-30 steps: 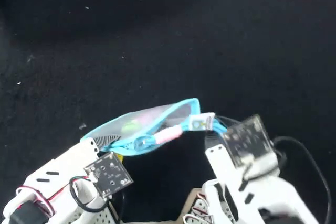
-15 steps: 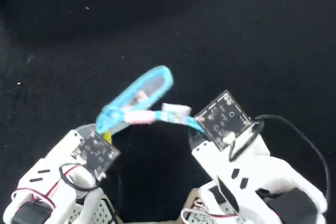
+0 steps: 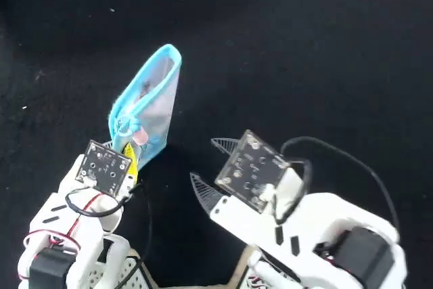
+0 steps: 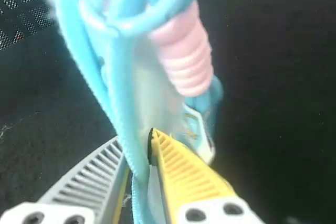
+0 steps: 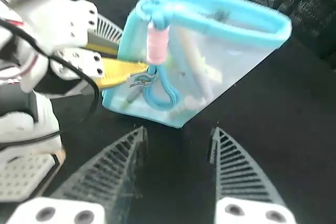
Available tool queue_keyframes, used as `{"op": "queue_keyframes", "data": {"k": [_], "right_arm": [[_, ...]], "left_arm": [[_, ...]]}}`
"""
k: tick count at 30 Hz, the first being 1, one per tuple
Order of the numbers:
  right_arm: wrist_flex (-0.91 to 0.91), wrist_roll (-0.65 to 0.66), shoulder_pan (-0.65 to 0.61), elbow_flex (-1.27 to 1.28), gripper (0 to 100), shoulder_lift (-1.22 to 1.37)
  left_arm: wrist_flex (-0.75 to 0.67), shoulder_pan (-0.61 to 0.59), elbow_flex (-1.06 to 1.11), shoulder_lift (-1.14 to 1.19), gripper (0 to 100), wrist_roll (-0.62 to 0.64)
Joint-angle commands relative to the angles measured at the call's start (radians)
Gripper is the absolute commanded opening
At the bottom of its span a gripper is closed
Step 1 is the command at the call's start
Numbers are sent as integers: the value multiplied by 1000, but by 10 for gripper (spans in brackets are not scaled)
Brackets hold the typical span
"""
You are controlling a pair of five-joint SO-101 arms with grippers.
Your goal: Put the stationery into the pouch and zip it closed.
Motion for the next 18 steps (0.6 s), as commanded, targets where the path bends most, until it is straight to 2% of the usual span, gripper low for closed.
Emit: {"op": "queue_keyframes", "data": {"k": [1,4,10,18], "right_arm": [[-160,-9,-11,154,184,-117],[-338,-5,-11,343,182,-216],[-664,-6,-11,654,180,-265],[-695,-9,-12,679,180,-272]], "left_arm": [[-6,-5,38,15,30,20],[-8,-4,53,17,30,23],[-8,-4,44,23,33,115],[-6,27,53,25,34,112]]}}
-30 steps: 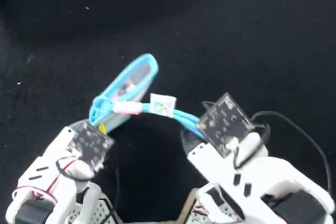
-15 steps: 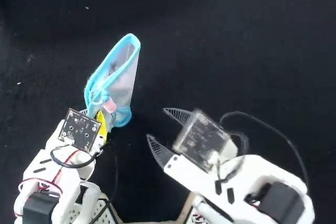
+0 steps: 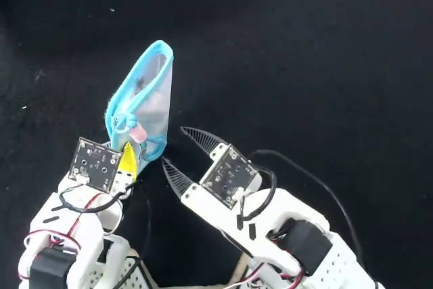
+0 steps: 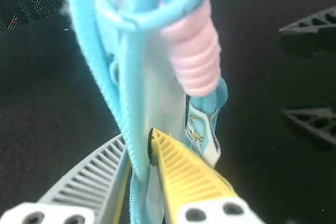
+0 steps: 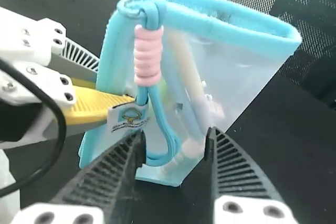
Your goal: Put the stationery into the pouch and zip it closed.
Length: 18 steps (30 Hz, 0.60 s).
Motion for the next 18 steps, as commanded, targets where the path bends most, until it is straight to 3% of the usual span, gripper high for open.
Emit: {"op": "queue_keyframes", "data": {"k": [1,5,13,18], "right_arm": [[-48,-6,-9,15,180,-16],[-71,-6,-14,47,180,-18],[-64,-8,-17,47,180,-65],[9,-132,-17,39,180,-239]], "left_arm": [[8,62,30,26,34,6],[2,177,70,26,30,-64],[3,185,77,25,30,-66],[2,183,77,25,30,-68]]}}
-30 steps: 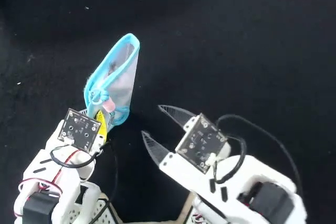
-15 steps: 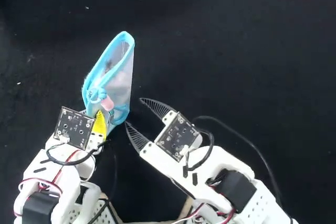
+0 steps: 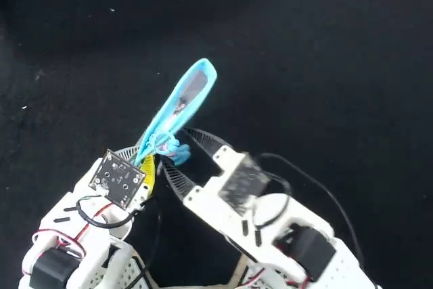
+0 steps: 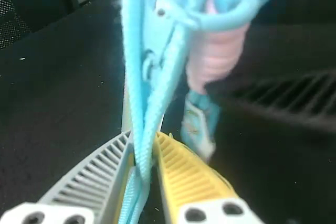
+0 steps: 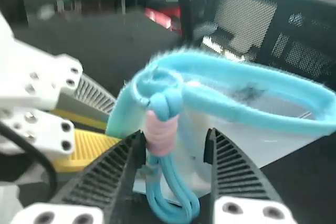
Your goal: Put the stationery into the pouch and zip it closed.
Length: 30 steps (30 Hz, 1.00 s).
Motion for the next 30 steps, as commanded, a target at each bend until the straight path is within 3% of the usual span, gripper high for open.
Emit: {"op": "queue_keyframes", "data": {"k": [1,9,13,20,30], "right_arm": [[28,-69,-8,2,180,-139],[-169,-75,-14,257,180,-337],[-170,-72,-83,257,180,-317],[-176,-72,-81,243,180,-321],[-196,-78,-3,211,180,-323]], "left_arm": [[5,2,44,26,30,-12],[5,2,44,26,30,-12],[6,2,47,26,30,-12],[5,8,54,26,30,-12],[6,10,54,26,32,-12]]}}
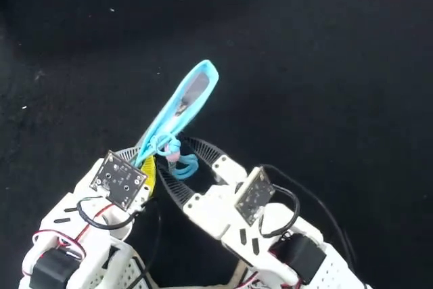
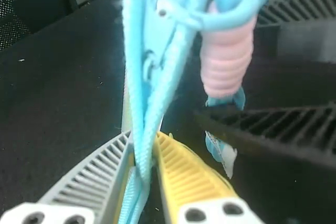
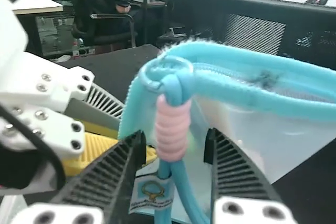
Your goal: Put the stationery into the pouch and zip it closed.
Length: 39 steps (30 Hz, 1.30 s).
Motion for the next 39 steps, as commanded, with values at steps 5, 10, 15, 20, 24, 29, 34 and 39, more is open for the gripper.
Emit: {"op": "queue_keyframes", "data": {"k": [5,10,15,20,24,29,34,39], "right_arm": [[-11,-8,23,-73,180,-111],[2,-8,23,-93,180,-111],[-8,-8,23,-91,180,-111],[-3,-2,31,-99,23,-111],[9,0,43,-122,7,-113],[103,0,170,-206,11,-165],[106,0,229,-213,11,-163],[106,2,232,-252,11,-163]], "left_arm": [[6,10,47,26,32,-5],[6,10,47,26,32,-5],[8,33,50,28,33,-5],[5,104,68,28,30,-5],[5,102,68,28,30,-5],[5,102,68,28,30,-5],[5,102,68,28,30,-6],[5,102,68,28,30,-6]]}}
